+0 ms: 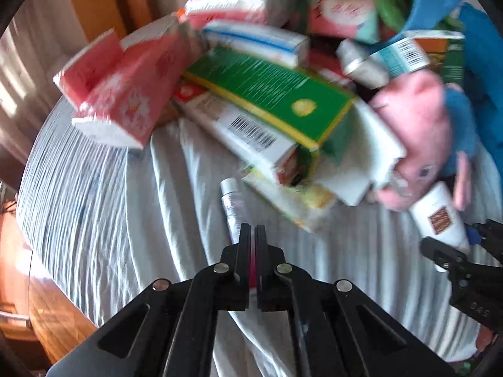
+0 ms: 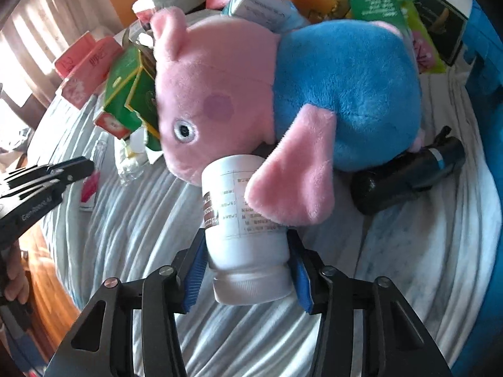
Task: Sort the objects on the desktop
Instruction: 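Grasp the white pill bottle with the right gripper while the left gripper grasps a tube, then carry the white bottle into the blue crate and open the right gripper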
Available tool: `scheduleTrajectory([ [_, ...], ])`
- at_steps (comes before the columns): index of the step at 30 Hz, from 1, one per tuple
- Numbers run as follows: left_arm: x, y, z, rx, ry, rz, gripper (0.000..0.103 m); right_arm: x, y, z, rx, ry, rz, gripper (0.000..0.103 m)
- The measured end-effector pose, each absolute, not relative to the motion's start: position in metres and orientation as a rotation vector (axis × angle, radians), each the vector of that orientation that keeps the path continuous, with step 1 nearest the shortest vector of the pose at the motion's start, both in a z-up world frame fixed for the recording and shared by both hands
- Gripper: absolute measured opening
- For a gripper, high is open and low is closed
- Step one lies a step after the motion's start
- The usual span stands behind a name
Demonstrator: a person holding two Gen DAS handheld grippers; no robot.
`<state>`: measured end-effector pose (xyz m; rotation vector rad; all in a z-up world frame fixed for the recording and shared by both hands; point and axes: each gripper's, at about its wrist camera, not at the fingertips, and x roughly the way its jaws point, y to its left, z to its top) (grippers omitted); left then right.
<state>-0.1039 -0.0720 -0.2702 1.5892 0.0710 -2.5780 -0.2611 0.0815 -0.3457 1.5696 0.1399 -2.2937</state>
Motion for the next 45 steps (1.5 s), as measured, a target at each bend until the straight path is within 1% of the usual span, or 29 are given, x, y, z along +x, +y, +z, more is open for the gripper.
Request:
scheduleTrajectory([
  [5, -0.079, -0.065, -0.234, 1.498, 0.062, -2.7, 0.002, -0.24, 0.084, -0.308, 1.493, 0.09, -2.353, 0.047],
  [7, -0.086, -0.058, -0.192, 1.45, 0.058, -2.752, 0.002, -0.232, 0.086, -0.289, 1.455, 0.056, -2.389, 0.047],
  [8, -0.084, -0.055, -0.191, 1.422, 0.058, -2.782, 0.002, -0.229, 0.088, -0.277, 1.436, 0.042, -2.409, 0.047],
  [9, -0.092, -0.058, -0.176, 1.394, 0.058, -2.815, 0.002, -0.226, 0.091, -0.265, 1.411, 0.025, -2.435, 0.047],
  [10, -0.112, -0.059, -0.166, 1.365, 0.05, -2.856, 0.002, -0.224, 0.089, -0.256, 1.389, 0.01, -2.456, 0.047],
  [11, -0.119, -0.063, -0.166, 1.336, 0.034, -2.895, 0.002, -0.22, 0.089, -0.243, 1.362, -0.006, -2.481, 0.047],
  [15, -0.119, -0.04, -0.126, 1.21, -0.047, -3.042, 0.002, -0.201, 0.102, -0.174, 1.225, -0.037, -2.637, 0.047],
  [17, -0.113, -0.022, -0.099, 1.137, -0.081, -3.122, 0.002, -0.188, 0.11, -0.143, 1.153, -0.053, -2.716, 0.047],
  [21, -0.111, 0.012, -0.063, 1.021, -0.138, -3.262, 0.002, -0.162, 0.142, -0.077, 1.015, -0.093, -2.874, 0.047],
  [26, -0.116, 0.073, -0.018, 0.932, -0.218, -3.425, 0.002, -0.14, 0.191, -0.022, 0.919, -0.086, -3.023, 0.047],
  [29, -0.122, 0.12, 0.005, 0.909, -0.264, -3.512, 0.002, -0.134, 0.238, 0.003, 0.919, -0.066, -3.095, 0.047],
  [33, -0.137, 0.197, 0.029, 0.921, -0.34, -3.58, 0.002, -0.138, 0.304, 0.017, 0.98, 0.004, -3.159, 0.047],
  [36, -0.161, 0.259, 0.035, 1.074, -0.38, -3.606, 0.002, -0.154, 0.36, 0.015, 1.093, 0.066, -3.159, 0.047],
  [38, -0.179, 0.302, 0.029, 1.236, -0.426, -3.579, 0.002, -0.165, 0.397, 0.005, 1.198, 0.072, -3.128, 0.047],
  [42, -0.21, 0.357, -0.003, 1.621, -0.465, -3.4, 0.002, -0.203, 0.463, -0.042, 1.507, 0.032, -2.973, 0.047],
  [45, -0.218, 0.38, -0.029, 1.789, -0.519, -3.255, 0.002, -0.22, 0.492, -0.084, 1.714, -0.004, -2.812, 0.047],
])
